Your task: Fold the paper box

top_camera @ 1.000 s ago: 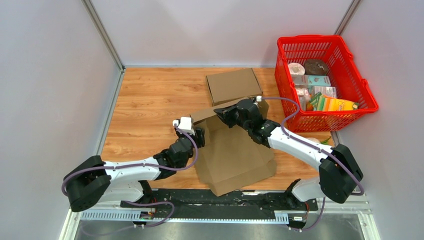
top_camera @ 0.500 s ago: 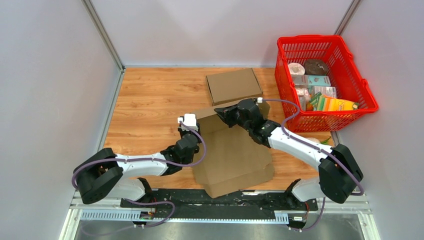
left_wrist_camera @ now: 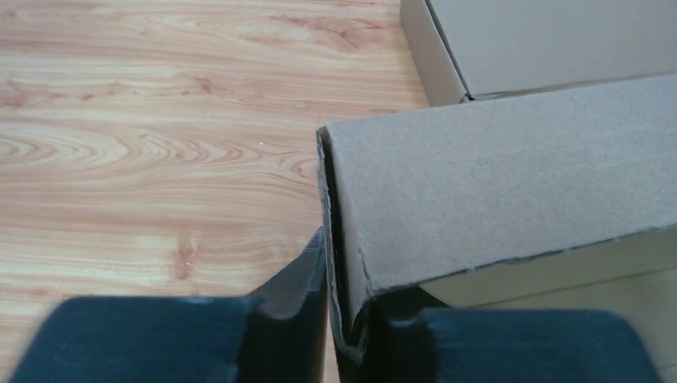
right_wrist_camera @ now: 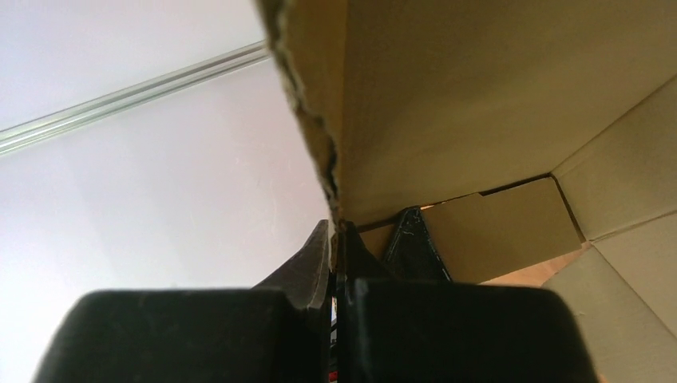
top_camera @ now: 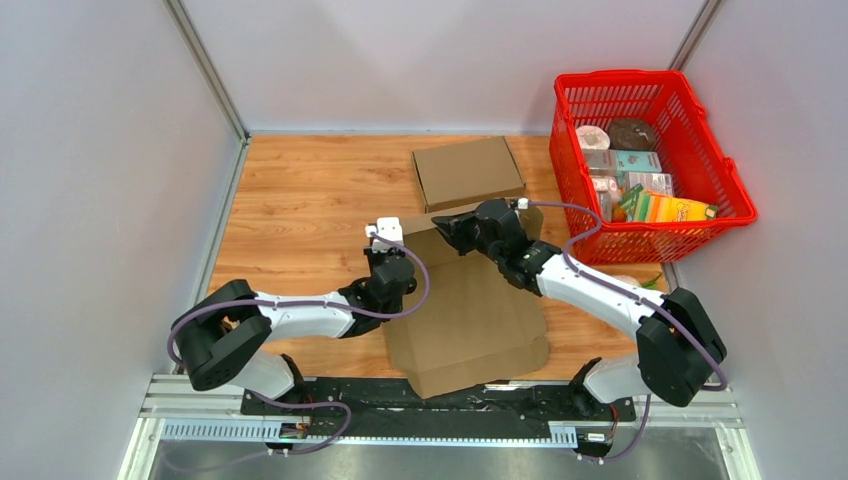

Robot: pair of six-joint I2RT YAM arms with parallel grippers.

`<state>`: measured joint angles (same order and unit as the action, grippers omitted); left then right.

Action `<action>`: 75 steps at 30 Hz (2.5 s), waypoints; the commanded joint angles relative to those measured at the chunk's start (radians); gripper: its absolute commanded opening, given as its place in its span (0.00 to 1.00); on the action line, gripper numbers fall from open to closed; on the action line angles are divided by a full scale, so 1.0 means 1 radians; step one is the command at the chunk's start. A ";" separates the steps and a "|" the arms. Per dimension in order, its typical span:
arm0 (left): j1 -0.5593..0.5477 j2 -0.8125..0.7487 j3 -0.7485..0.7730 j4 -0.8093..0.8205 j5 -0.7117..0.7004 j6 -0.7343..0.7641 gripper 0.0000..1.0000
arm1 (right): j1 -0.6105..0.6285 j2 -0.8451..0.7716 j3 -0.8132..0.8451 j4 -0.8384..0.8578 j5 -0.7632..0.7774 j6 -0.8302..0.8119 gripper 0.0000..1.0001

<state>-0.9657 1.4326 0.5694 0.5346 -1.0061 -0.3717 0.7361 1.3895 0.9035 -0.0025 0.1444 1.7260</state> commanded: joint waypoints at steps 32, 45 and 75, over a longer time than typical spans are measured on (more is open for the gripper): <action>0.064 0.120 -0.170 0.593 0.242 0.221 0.00 | -0.151 -0.337 0.019 -0.454 -0.096 -1.204 1.00; 0.064 0.106 -0.181 0.588 0.164 0.174 0.00 | -0.208 -0.488 0.003 -0.467 -0.086 -1.367 1.00; 0.062 0.065 -0.213 0.600 0.170 0.151 0.00 | -0.508 -0.280 -0.040 -0.304 -0.579 -1.069 0.71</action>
<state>-0.9016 1.5322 0.3607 1.0683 -0.8318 -0.1818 0.2073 1.1564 0.7593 -0.1135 -0.4984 0.8806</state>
